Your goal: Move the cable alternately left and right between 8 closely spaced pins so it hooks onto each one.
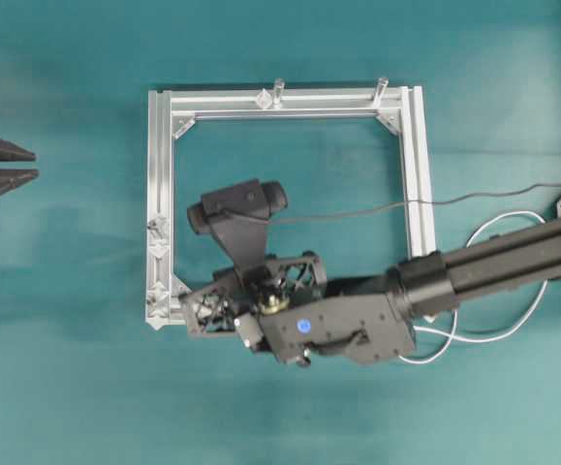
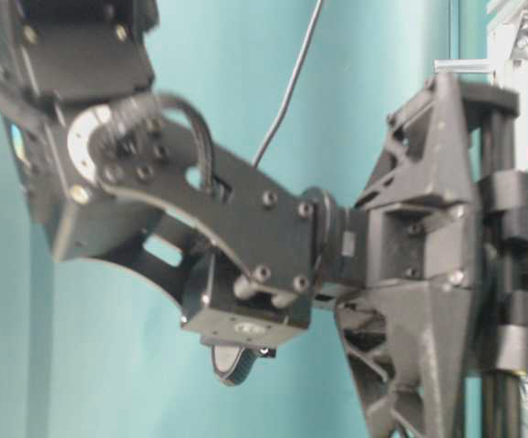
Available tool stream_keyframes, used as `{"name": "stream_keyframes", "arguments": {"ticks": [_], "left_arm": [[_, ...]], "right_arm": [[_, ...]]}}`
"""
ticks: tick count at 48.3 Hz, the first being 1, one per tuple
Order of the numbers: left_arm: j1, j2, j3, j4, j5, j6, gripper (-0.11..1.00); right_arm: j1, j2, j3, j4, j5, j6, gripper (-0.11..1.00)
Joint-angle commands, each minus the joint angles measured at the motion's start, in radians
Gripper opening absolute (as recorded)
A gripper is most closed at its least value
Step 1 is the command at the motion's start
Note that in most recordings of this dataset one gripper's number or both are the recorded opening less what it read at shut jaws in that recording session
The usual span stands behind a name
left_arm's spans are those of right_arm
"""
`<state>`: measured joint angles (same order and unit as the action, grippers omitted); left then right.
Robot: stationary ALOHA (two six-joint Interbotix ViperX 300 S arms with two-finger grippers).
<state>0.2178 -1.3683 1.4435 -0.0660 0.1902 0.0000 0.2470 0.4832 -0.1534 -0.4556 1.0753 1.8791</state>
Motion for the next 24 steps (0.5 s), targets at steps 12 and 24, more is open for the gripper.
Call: {"name": "stream_keyframes", "arguments": {"ticks": [12,24], "left_arm": [[0.005,0.008,-0.025,0.003,-0.005,-0.003,0.37],[0.005,0.008,-0.025,0.003,-0.005,-0.003,0.37]], "right_arm": [[-0.066,-0.037,-0.017,-0.005,-0.002,-0.067,0.15],[-0.091,-0.035,-0.018,-0.006,-0.021,-0.077,0.15]]}}
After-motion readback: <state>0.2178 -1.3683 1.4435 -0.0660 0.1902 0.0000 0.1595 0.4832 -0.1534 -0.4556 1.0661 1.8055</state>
